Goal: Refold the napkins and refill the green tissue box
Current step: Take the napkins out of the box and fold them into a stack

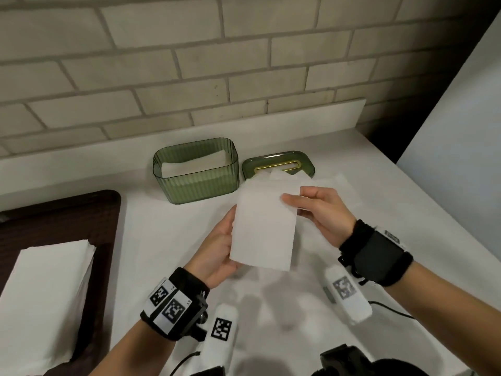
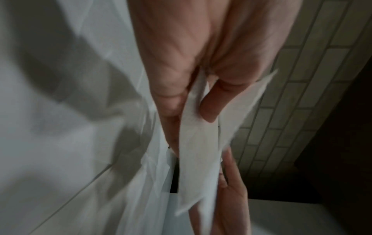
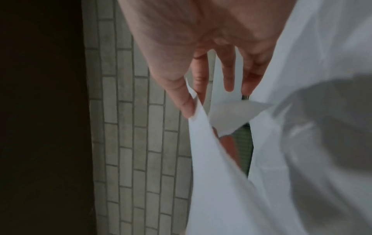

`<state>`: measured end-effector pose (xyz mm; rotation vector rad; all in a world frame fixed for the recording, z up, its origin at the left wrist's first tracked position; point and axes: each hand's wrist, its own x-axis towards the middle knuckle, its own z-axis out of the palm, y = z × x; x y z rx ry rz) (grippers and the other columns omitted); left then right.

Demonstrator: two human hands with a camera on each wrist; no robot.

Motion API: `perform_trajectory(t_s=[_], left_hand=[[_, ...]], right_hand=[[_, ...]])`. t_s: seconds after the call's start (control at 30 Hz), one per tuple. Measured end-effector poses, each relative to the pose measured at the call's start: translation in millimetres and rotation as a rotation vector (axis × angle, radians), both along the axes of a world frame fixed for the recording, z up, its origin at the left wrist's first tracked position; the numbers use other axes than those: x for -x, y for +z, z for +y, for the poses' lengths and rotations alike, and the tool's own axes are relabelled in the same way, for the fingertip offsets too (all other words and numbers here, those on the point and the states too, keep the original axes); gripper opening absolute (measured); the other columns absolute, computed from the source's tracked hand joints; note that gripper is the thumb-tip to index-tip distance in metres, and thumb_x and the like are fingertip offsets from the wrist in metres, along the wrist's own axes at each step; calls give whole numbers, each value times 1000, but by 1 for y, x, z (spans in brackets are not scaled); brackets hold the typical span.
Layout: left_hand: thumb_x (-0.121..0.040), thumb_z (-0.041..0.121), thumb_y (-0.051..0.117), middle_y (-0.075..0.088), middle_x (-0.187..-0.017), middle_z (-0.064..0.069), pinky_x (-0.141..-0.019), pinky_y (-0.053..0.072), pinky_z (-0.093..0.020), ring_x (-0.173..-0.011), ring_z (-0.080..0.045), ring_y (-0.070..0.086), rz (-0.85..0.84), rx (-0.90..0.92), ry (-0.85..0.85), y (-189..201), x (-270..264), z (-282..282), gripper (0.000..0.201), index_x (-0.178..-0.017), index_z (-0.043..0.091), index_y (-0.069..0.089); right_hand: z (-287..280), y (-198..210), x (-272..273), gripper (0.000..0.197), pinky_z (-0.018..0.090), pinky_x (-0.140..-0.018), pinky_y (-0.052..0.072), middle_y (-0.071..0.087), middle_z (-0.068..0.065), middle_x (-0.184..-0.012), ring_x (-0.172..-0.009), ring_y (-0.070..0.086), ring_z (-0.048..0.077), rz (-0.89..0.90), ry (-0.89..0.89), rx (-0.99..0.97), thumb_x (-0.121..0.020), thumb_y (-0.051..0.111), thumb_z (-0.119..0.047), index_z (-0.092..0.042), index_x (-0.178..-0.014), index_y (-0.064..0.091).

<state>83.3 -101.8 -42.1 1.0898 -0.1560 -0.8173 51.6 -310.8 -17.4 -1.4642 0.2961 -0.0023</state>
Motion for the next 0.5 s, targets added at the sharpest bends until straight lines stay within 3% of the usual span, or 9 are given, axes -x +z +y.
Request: perform_trajectory(t_s=[0.07, 0.13, 0.23, 0.37, 0.5], left_hand=[[-90, -20, 30, 71, -110, -1, -58, 56, -26, -85, -16, 70, 26, 21, -14, 0, -1, 5, 72, -130, 34, 55], [-89, -20, 26, 71, -109, 0, -59, 54, -27, -84, -16, 68, 54, 35, -12, 1, -1, 7, 75, -128, 37, 56], [-83, -16, 27, 67, -114, 2, -67, 53, -32, -92, -19, 62, 81, 92, -14, 5, 1, 8, 77, -130, 38, 53], [-81, 8, 48, 68, -115, 6, -66, 54, -31, -91, -15, 67, 125, 144, 13, 10, 3, 10, 59, -127, 43, 54], [-100, 38, 33, 65, -127, 3, -70, 59, -37, -107, -18, 67, 175, 134, 35, 13, 6, 8, 37, -131, 33, 55]], right_hand=[[3, -1, -3, 26, 29, -86, 52, 59, 15, -85, -88, 65, 22, 12, -19, -47, -82, 73, -10, -5, -66, 53], [5, -1, -5, 22, 23, -77, 53, 64, 12, -86, -86, 66, 19, 17, -30, -76, -83, 71, -7, -4, -69, 56], [5, -1, -7, 15, 31, -85, 52, 71, 10, -98, -87, 66, 23, 62, -20, -121, -83, 72, -12, -2, -91, 65], [4, -3, -9, 11, 35, -88, 56, 74, 10, -101, -87, 70, 23, 65, -25, -197, -84, 71, -8, -4, -93, 67], [6, -7, -12, 3, 27, -82, 58, 75, 9, -91, -85, 71, 21, 12, -75, -211, -84, 69, -3, 0, -86, 69]])
